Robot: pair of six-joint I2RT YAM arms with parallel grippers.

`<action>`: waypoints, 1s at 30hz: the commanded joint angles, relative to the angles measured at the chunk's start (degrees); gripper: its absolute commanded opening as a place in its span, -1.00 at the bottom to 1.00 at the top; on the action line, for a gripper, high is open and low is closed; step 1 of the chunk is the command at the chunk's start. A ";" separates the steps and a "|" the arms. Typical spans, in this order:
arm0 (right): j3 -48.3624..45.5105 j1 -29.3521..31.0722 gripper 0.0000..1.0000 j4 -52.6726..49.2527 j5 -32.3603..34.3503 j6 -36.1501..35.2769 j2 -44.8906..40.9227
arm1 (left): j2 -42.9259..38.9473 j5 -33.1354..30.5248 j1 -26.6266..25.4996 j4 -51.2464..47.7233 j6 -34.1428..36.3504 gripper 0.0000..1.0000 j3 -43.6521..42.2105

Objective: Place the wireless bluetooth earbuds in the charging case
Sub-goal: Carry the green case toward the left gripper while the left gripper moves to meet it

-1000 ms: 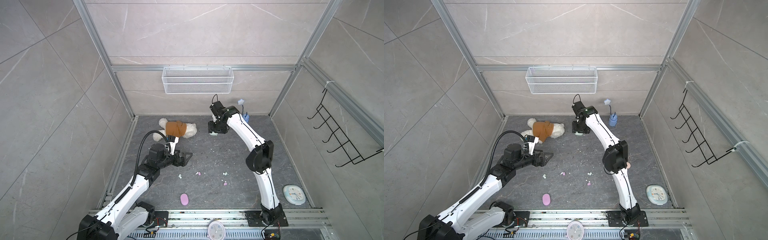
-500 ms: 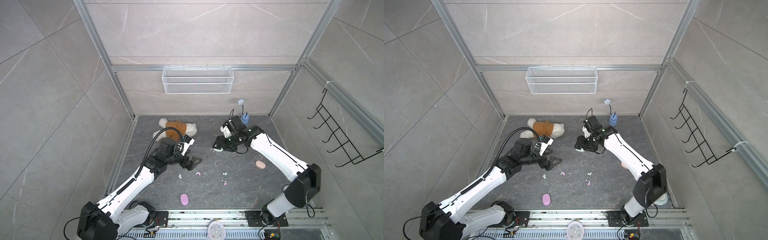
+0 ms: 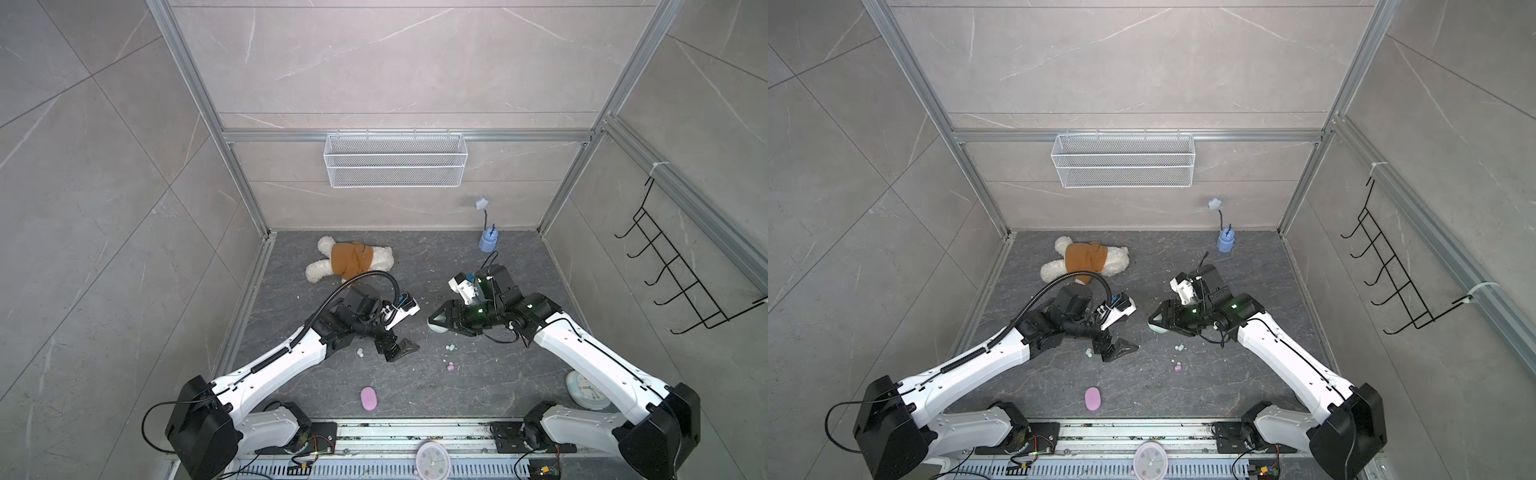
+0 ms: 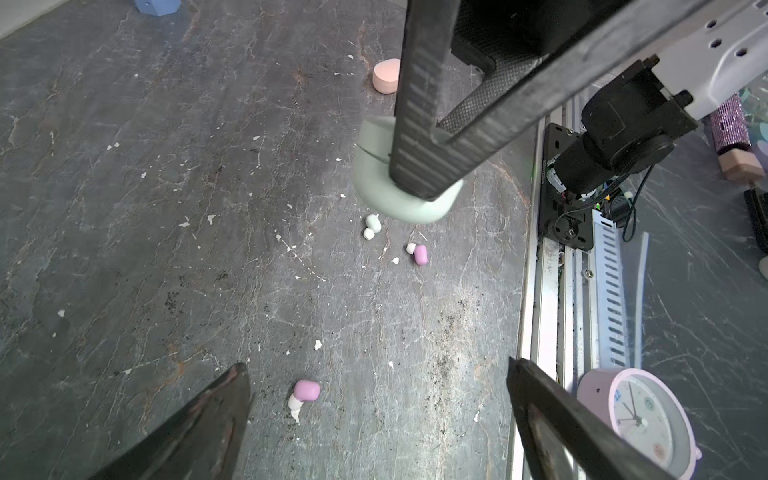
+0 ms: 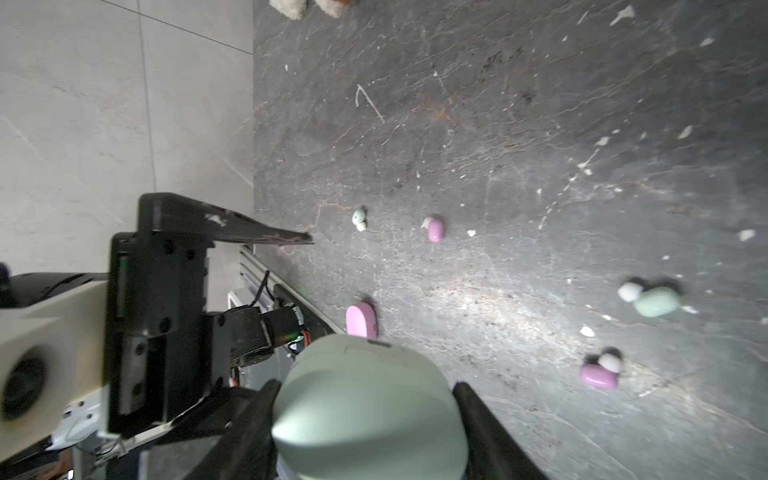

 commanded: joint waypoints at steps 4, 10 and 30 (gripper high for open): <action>-1.63 1.45 0.21 4.23 -3.64 1.85 -1.33 | 2.23 6.22 -0.88 3.55 4.66 0.81 3.17; -1.76 2.26 0.22 7.00 -5.35 2.54 0.19 | 3.32 8.73 -1.97 7.10 3.86 0.63 3.54; -0.82 2.77 0.22 7.96 -7.55 1.63 1.32 | 6.04 12.49 -2.71 10.14 2.27 0.08 4.98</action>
